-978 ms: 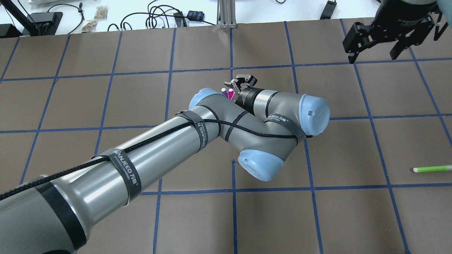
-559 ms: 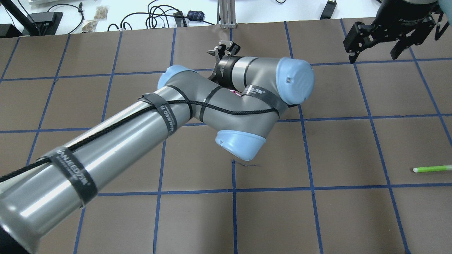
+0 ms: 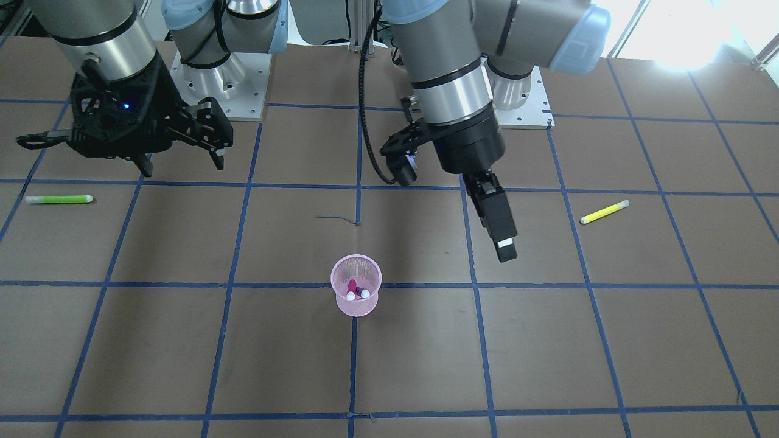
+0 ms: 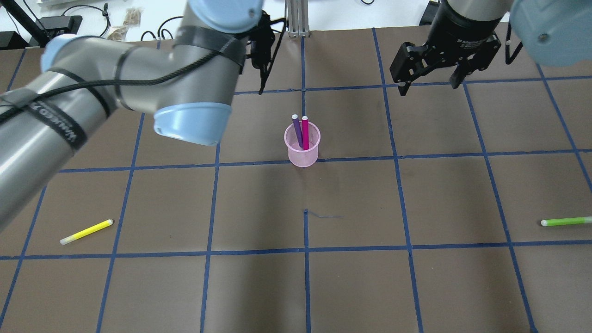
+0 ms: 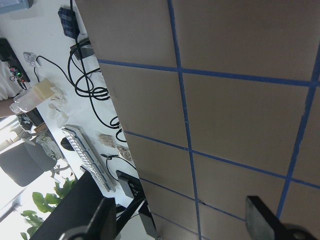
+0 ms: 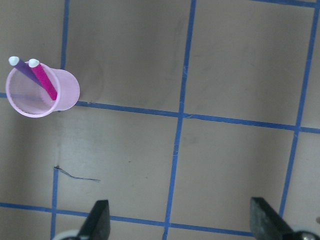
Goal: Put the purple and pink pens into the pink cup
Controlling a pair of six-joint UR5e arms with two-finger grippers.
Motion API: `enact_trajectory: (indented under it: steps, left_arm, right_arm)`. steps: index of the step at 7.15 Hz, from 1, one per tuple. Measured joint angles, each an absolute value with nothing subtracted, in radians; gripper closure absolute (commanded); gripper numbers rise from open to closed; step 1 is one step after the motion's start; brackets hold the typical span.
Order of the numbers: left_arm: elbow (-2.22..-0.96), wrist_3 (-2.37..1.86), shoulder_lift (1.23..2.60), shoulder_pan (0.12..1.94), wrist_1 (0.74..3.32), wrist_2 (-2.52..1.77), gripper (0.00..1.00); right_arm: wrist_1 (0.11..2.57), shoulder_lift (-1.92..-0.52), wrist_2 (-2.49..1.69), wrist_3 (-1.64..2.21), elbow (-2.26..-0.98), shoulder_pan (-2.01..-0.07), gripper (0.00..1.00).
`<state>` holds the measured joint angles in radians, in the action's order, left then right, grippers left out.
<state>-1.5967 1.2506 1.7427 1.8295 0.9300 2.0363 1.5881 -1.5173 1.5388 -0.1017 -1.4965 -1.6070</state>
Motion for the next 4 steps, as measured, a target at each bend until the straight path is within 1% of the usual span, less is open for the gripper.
enact_trajectory:
  steps: [1, 2, 4]
  left_arm:
    - [-1.598, 1.203, 1.707, 1.754, 0.957, 1.928, 0.10]
    - [-1.601, 1.111, 1.677, 1.692, 1.001, 1.840, 0.04]
    - [-1.608, 0.771, 1.623, 1.631, 1.129, 1.754, 0.00]
  right_arm:
    - [1.589, -1.511, 1.541, -0.098, -1.490, -1.609, 0.00]
    - [1.586, -1.507, 1.543, -0.091, -1.488, -1.596, 0.00]
    - [1.583, -1.505, 1.556, -0.090, -1.488, -1.572, 0.00]
